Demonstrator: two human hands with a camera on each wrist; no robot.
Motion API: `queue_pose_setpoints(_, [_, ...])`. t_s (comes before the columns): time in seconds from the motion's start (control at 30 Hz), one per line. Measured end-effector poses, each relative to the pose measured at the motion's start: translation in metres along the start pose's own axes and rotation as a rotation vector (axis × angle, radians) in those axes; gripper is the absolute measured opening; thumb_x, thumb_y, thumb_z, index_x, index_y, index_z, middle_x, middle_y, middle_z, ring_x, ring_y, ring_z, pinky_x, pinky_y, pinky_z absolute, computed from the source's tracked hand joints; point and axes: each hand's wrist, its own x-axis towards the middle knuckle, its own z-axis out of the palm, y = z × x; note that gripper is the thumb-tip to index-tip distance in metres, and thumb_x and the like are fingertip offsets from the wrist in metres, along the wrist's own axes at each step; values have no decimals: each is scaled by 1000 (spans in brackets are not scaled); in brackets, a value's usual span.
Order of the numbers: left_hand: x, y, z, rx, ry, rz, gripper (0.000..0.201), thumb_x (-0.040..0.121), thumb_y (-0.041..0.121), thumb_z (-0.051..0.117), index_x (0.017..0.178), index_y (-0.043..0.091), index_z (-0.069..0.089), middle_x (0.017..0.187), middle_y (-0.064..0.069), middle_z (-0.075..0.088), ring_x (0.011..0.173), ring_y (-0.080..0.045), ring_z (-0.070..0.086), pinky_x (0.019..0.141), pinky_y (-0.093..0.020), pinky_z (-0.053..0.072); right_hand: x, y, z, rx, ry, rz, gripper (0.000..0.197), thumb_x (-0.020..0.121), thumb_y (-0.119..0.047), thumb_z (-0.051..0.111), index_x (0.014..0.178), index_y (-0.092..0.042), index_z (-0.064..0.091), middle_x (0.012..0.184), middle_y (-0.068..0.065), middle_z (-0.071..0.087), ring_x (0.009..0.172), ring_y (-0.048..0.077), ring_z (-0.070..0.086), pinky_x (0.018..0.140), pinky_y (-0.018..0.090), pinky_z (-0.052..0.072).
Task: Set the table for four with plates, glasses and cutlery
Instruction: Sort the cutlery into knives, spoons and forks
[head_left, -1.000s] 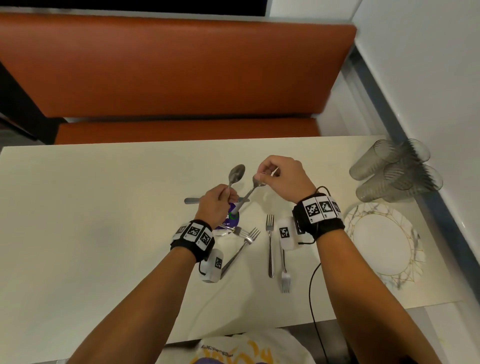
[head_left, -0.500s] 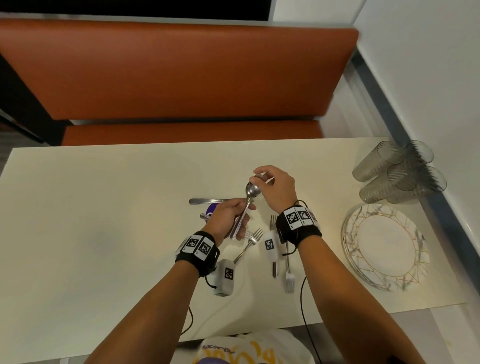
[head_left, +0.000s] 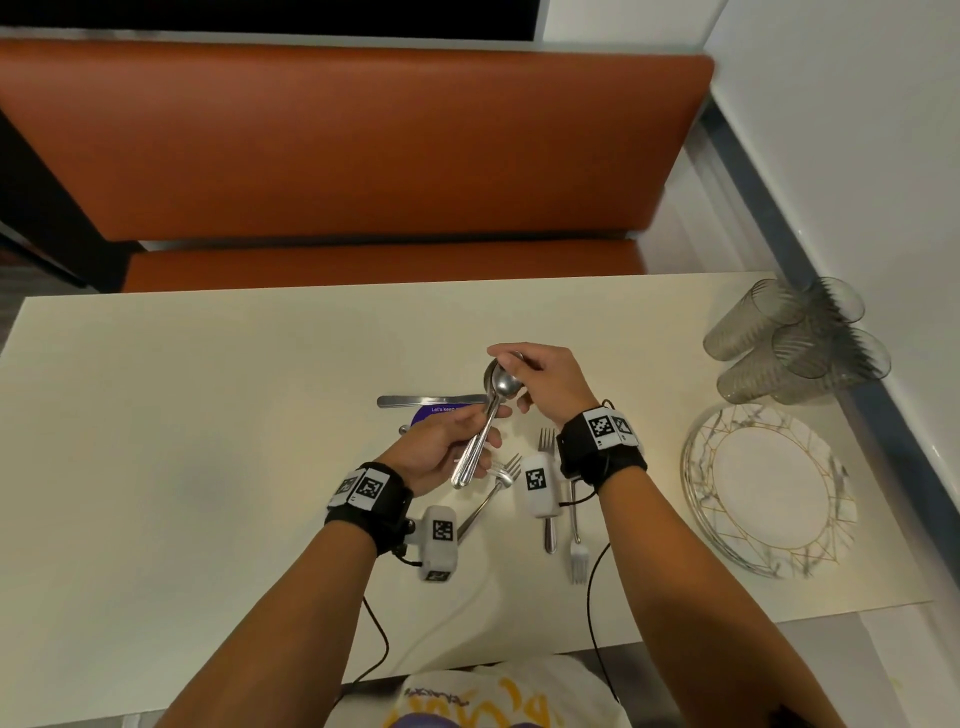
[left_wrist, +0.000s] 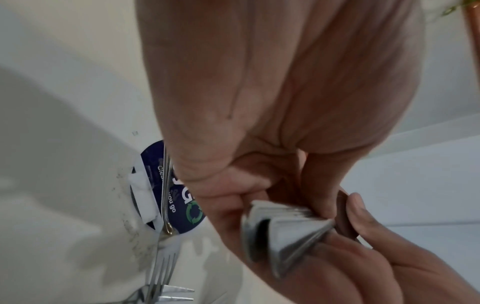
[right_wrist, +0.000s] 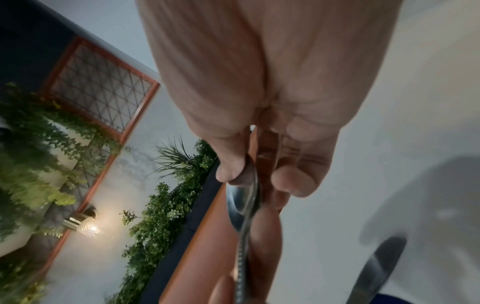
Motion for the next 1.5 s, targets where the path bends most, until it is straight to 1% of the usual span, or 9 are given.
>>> queue_pose_setpoints(0.23, [4,-8,11,-126,48,-23,38,111,20,36,138,7,60,73,-2,47,52,-13,37,51,-25,29,3,13,12,-32,135,-29,16,94,-21,69,105,-20,80,95,0,76,58,3,56,59,26,49])
queue_pose_setpoints(0.33, [6,-12,10,-100,120,-23,33,111,19,36,124,5,63,68,0,42,45,-10,31,47,-25,20,1,13,15,-116,152,-38,12,93,-24,70,100,-20,79,84,-8,73,57,1,58,58,25,50])
queue_pose_setpoints(0.43, [6,-13,4,-11,209,-18,29,109,19,39,106,7,65,64,1,38,42,-8,26,43,-22,14,-2,9,14,-235,90,-72,19,96,-28,66,111,-21,75,86,-19,65,75,1,59,71,20,53])
queue_pose_setpoints(0.57, [4,-15,-3,148,270,-26,31,107,21,40,92,12,65,61,2,38,42,-8,25,39,-20,19,3,5,11,-379,-23,-112,23,101,-21,55,108,-16,77,98,-8,73,75,-6,59,72,11,45])
queue_pose_setpoints(0.63, [4,-15,-6,219,293,-34,32,106,22,41,90,12,66,59,4,40,42,-8,26,39,-21,20,5,5,11,-438,-82,-101,27,101,-13,52,100,-9,79,98,-1,76,67,-3,59,70,19,48])
queue_pose_setpoints(0.8, [9,-13,-24,609,426,66,18,101,24,59,92,15,72,63,6,57,51,-10,48,51,-26,36,3,18,16,-359,-32,-3,24,98,-11,56,97,-8,80,81,-3,72,57,19,67,49,15,49])
queue_pose_setpoints(0.93, [13,-8,-47,885,502,155,10,91,13,71,98,21,70,81,12,71,78,-5,70,67,-22,55,-2,36,22,-186,119,161,19,98,-11,60,100,-8,78,76,7,72,48,10,63,47,24,53])
queue_pose_setpoints(1.23, [42,-22,-80,1309,503,220,15,92,10,70,104,16,77,109,-5,63,97,-22,60,82,-34,52,-7,75,35,-71,200,371,18,97,-8,60,104,-3,76,75,15,72,39,8,61,42,18,49])
queue_pose_setpoints(1.5, [41,-35,-92,1390,543,325,15,90,17,76,104,18,79,105,-6,72,103,-28,63,86,-48,58,-4,89,43,-158,167,372,18,97,-11,62,108,-12,76,91,10,76,57,21,74,51,21,57])
